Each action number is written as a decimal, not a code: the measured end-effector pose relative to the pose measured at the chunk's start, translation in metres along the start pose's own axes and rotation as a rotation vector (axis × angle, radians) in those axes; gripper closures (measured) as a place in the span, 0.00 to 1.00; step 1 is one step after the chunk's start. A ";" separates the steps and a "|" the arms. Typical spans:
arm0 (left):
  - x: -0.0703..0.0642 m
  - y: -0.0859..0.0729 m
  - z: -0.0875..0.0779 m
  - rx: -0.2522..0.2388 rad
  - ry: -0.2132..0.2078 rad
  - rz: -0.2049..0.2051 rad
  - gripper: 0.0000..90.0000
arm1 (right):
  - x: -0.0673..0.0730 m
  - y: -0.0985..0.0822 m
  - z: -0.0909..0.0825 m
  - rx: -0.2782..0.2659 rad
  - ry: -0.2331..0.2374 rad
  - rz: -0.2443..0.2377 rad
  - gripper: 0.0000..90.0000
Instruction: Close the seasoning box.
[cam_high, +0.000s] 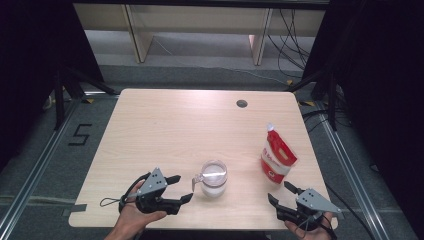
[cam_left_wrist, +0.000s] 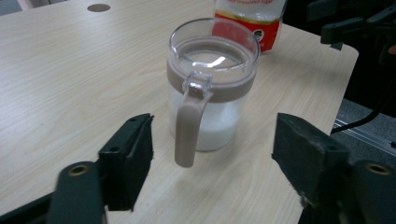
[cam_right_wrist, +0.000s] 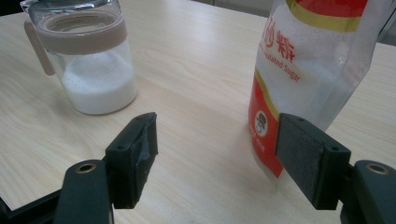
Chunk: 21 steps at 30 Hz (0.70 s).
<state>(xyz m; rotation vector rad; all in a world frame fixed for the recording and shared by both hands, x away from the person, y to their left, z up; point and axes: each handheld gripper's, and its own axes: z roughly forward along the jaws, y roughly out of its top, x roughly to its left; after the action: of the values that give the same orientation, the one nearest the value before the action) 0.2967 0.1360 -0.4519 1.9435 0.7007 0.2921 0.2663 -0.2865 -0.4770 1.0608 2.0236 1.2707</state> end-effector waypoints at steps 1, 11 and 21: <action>0.000 -0.003 -0.002 0.013 -0.004 -0.003 0.22 | 0.001 0.000 0.000 0.001 0.005 0.014 0.33; -0.002 -0.015 -0.008 0.026 -0.018 -0.021 0.17 | 0.001 0.000 0.000 0.000 -0.027 0.037 0.22; -0.003 -0.029 -0.007 0.059 -0.006 -0.017 0.17 | 0.001 -0.001 0.003 0.011 -0.015 0.041 0.20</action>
<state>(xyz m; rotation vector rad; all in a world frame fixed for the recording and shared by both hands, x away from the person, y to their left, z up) 0.2805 0.1488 -0.4742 1.9925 0.7288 0.2580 0.2672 -0.2845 -0.4793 1.1193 2.0098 1.2699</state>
